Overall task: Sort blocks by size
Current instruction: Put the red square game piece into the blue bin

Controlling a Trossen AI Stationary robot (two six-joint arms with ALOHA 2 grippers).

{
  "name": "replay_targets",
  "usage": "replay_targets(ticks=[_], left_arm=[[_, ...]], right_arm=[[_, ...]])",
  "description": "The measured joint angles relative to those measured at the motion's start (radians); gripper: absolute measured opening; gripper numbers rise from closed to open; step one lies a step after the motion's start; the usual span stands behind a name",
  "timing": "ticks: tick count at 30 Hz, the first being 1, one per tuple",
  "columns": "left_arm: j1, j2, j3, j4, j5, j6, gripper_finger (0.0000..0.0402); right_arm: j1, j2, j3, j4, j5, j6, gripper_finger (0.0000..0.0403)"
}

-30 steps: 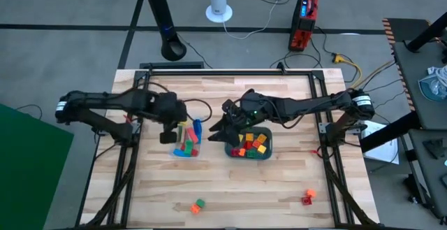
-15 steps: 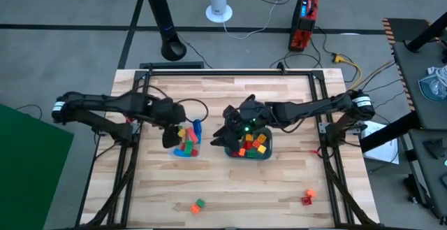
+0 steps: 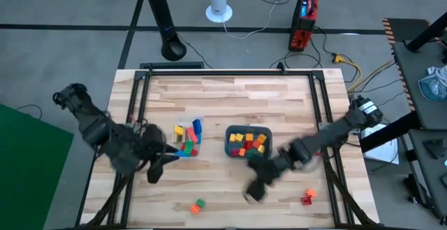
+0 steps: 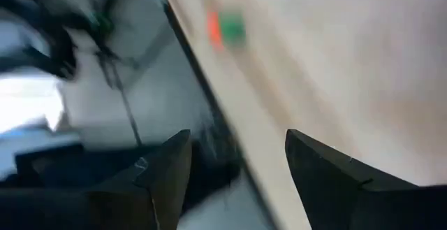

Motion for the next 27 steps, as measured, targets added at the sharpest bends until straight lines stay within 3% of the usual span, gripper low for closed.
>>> replay_targets(ticks=[4,12,20,27], left_arm=[[-0.133,0.076,0.072,-0.001,-0.206,-0.036,0.0114],[-0.154,0.224,0.237,-0.095,-0.249,-0.024,0.0114],[-0.153,0.291,0.295,-0.202,-0.263,-0.031,0.0114],[-0.153,0.295,0.295,-0.202,-0.262,-0.081,0.0114]], right_arm=[[0.194,-0.005,0.001,-0.192,-0.008,0.284,0.0223],[0.492,-0.001,-0.040,-0.326,0.021,0.826,0.0243],[0.550,-0.001,-0.210,-0.333,0.014,1.072,0.0264],[0.551,-0.001,-0.362,-0.241,-0.005,1.140,0.0260]])
